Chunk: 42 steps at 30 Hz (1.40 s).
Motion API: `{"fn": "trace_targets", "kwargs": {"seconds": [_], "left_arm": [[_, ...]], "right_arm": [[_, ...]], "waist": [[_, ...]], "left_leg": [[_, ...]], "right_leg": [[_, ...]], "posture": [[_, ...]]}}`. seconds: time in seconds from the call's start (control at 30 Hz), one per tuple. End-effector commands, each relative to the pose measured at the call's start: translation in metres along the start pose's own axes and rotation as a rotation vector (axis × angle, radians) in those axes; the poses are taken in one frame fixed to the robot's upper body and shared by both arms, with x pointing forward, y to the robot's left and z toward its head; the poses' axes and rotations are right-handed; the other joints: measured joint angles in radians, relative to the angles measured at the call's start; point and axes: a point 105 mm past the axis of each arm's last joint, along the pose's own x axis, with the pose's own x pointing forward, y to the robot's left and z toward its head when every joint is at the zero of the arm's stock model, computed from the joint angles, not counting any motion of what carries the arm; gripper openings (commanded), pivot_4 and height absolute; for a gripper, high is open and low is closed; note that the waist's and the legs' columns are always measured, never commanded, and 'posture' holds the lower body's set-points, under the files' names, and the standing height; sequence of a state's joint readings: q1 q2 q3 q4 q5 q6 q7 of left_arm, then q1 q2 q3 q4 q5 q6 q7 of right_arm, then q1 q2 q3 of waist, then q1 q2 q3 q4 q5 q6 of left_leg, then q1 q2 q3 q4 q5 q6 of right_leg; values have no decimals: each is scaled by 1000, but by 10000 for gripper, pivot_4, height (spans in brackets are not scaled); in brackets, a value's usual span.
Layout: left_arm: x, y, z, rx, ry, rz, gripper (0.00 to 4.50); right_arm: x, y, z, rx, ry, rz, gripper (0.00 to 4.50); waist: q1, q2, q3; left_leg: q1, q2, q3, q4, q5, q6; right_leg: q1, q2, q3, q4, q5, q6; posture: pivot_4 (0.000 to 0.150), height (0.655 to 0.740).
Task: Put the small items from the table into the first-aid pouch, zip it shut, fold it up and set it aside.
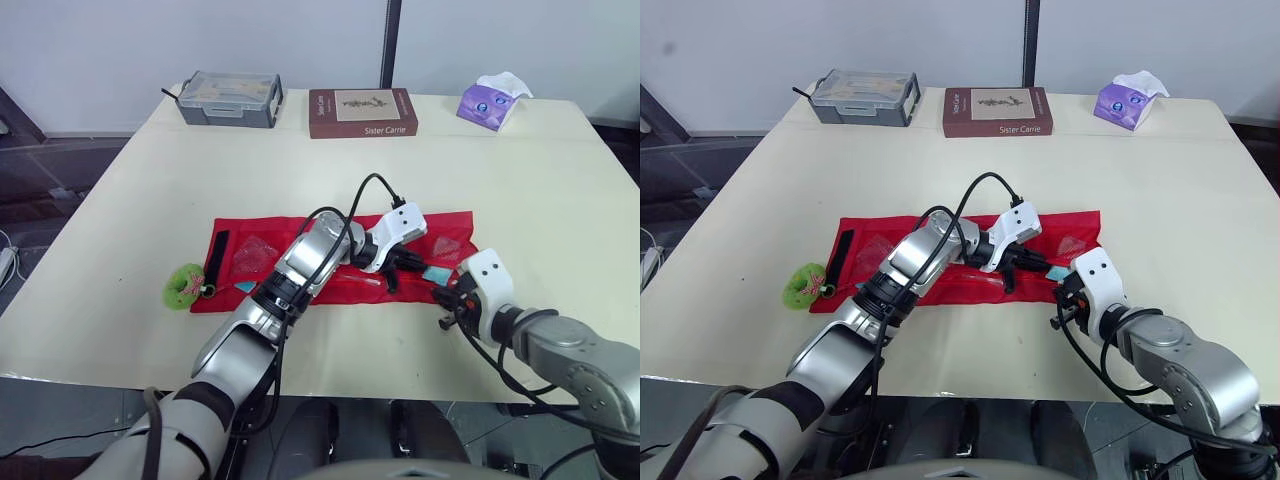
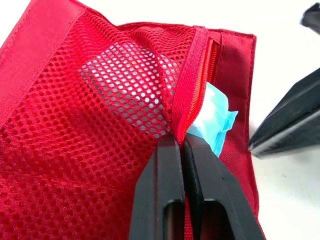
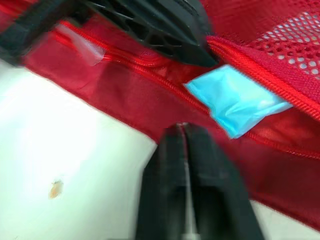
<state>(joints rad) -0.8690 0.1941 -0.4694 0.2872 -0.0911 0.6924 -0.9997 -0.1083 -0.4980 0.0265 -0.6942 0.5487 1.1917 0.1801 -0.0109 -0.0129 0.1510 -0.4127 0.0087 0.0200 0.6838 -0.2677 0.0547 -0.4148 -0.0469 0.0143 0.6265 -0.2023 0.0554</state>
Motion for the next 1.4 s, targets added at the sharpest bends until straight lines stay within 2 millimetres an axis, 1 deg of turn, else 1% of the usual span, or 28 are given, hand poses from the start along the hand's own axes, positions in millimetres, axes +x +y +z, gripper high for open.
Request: {"fn": "trace_targets", "kwargs": {"seconds": [0.03, 0.13, 0.27, 0.37, 0.47, 0.5, 0.57, 0.6, 0.63, 0.67, 0.7, 0.73, 0.77, 0.8, 0.83, 0.9, 0.93, 1.0, 1.07, 1.1, 1.13, 1.2, 1.27, 1.33, 1.37, 1.4], "left_arm": [[1, -10, 13, 56, -31, -26, 0], [3, -13, 13, 60, -31, -31, 0], [5, -16, 13, 71, -33, -37, 0], [6, -14, 12, 103, -29, -31, 0], [7, -9, 12, 147, -28, -23, 0], [7, -7, 13, 164, -30, -21, 0], [9, -5, 18, 206, -53, -27, 0], [10, -6, 22, 219, -71, -37, 0], [12, -7, 26, 234, -85, -46, 0], [16, -10, 31, 249, -101, -62, 0], [19, -13, 35, 255, -116, -76, 0], [22, -15, 39, 259, -128, -85, 0], [27, -17, 41, 264, -133, -93, 0], [31, -19, 42, 279, -135, -97, 0], [34, -21, 42, 283, -140, -99, 0], [36, -19, 45, 259, -165, -75, 0], [35, -20, 50, 237, -219, -71, 0], [24, -20, 50, 207, -273, -95, 0], [-8, -15, 49, 124, -364, -133, 6648], [-24, -15, 46, 100, -391, -150, 8620], [-34, -16, 44, 89, -406, -160, 13887], [-67, -20, 35, 59, -449, -171, 21954], [-99, -25, 22, 35, -461, -146, 28991], [-121, -25, 11, 12, -462, -83, 39931], [-134, -24, 5, -8, -495, -27, 43169], [-144, -24, 0, -10, -516, 9, 44259]], "right_arm": [[14, -22, 19, 1, -86, -124, 880], [18, -36, 25, 4, -110, -190, 880], [18, -39, 30, -22, -120, -189, 880], [13, -33, 27, -59, -101, -133, 880], [-6, -22, 22, -75, -88, -20, 880], [-16, -17, 22, -72, -98, 23, 2977], [-37, -9, 23, -36, -135, 94, 8561], [-48, -6, 23, -14, -154, 120, 14144], [-58, -4, 22, 6, -171, 134, 18623], [-67, -5, 21, 30, -190, 133, 22621], [-74, -7, 19, 53, -204, 122, 27920], [-81, -10, 17, 70, -212, 108, 32251], [-89, -17, 14, 89, -219, 65, 38029], [-95, -22, 12, 103, -222, 29, 41878], [-102, -28, 9, 100, -220, -9, 44665], [-113, -37, 7, 93, -222, -71, 44665], [-117, -40, 7, 95, -227, -94, 44665], [-122, -47, 7, 85, -233, -138, 44665], [-123, -49, 5, 102, -219, -128, 45000], [-123, -51, 5, 114, -211, -121, 45000], [-123, -51, 4, 122, -205, -117, 45000], [-118, -57, 0, 170, -176, -124, 45000], [-113, -64, -5, 213, -144, -136, 45000], [-109, -68, -8, 257, -121, -137, 45000], [-107, -71, -10, 285, -107, -135, 45000], [-105, -73, -12, 311, -94, -132, 45000]], "waist": [[-2, 0, 0], [1, 0, 0], [1, 0, 0], [1, 0, 0], [6, 0, 0], [6, 0, 0], [10, 0, 0], [11, 0, 0], [13, 0, 0], [16, 0, 0], [21, 0, 0], [26, 0, 0], [27, 0, 0], [28, 0, 0], [29, 0, 0], [27, 0, 0], [24, 0, 0], [20, 0, 0], [15, 1, 0], [1, 1, 0], [-3, 1, 0], [-5, 2, -1], [-3, 3, -1], [0, 3, -1], [3, 2, -1], [6, 2, -1]], "left_leg": [[0, 0, 1, 0, 0, 0], [0, 0, 0, 0, 0, 0], [-1, 0, 0, 0, 0, 0], [0, 0, 0, 0, 0, 0], [-1, -1, 0, 0, 0, 0], [-1, -1, 0, 0, 0, 0], [-1, -1, -1, 0, 0, 0], [-1, 0, -1, 0, 0, 0], [-1, 0, -1, 0, 0, 0], [-1, 0, -1, 0, 0, 0], [-1, 0, -1, 0, 0, 0], [-1, 0, -1, 0, 0, 0], [-1, -1, -1, 1, 0, 0], [-1, -1, -1, 1, 0, 0], [-1, -1, -1, 1, 0, 1], [-2, -2, -1, 1, -1, 1], [-1, -2, 0, 1, -1, 1], [-1, -1, 0, 1, -1, 1], [0, -1, 0, 0, -1, 1], [0, 0, 1, 0, -1, 1], [0, 1, 1, -1, -1, 1], [1, 3, 0, -1, -1, 1], [2, 3, 1, -1, -1, 1], [2, 3, 2, -1, -1, 1], [1, 2, 1, -1, -1, 1], [1, 2, 1, -1, -1, 1]], "right_leg": [[0, 0, 0, 0, 0, 0], [0, 0, 0, 0, 0, 0], [0, 0, 0, 0, 0, 0], [0, 0, 1, 0, 0, 0], [0, 0, 0, 0, 0, 0], [0, 0, 0, 0, 0, 0], [0, 0, 0, -1, 0, 0], [0, 0, 0, -1, 0, 0], [0, 0, 0, -1, 0, 0], [0, 0, 0, -1, 0, 0], [0, 0, 0, -1, 0, 0], [0, 0, 1, -1, 0, 0], [0, 0, 1, -1, 0, 0], [0, 0, 1, -1, 0, 0], [0, 0, 2, -1, 0, 0], [0, 0, 3, -1, 0, 1], [0, 0, 3, -1, 0, 1], [0, 0, 4, -1, 0, 1], [0, 0, 4, 0, -1, 1], [0, 1, 4, 0, -3, -1], [0, 1, 5, 0, -3, -3], [0, 3, 4, 0, -3, -3], [0, 3, 5, 1, -3, -4], [0, 2, 5, 0, -3, -4], [0, 1, 4, 0, -3, -4], [0, 1, 4, 0, -3, -4]], "posture": [[1500, 7400], [1500, 7400], [1500, 7400], [1500, 7400], [1500, 7400], [1500, 7400], [1500, 7400], [1500, 7400], [1500, 7400], [1500, 7400], [1500, 7400], [1500, 7400], [1500, 7400], [1500, 7400], [1500, 7400], [1500, 7400], [1500, 7400], [1500, 7400], [1500, 7400], [1500, 7400], [1500, 7400], [1500, 7400], [1500, 7400], [1500, 7400], [1500, 7400], [1500, 7400]]}}
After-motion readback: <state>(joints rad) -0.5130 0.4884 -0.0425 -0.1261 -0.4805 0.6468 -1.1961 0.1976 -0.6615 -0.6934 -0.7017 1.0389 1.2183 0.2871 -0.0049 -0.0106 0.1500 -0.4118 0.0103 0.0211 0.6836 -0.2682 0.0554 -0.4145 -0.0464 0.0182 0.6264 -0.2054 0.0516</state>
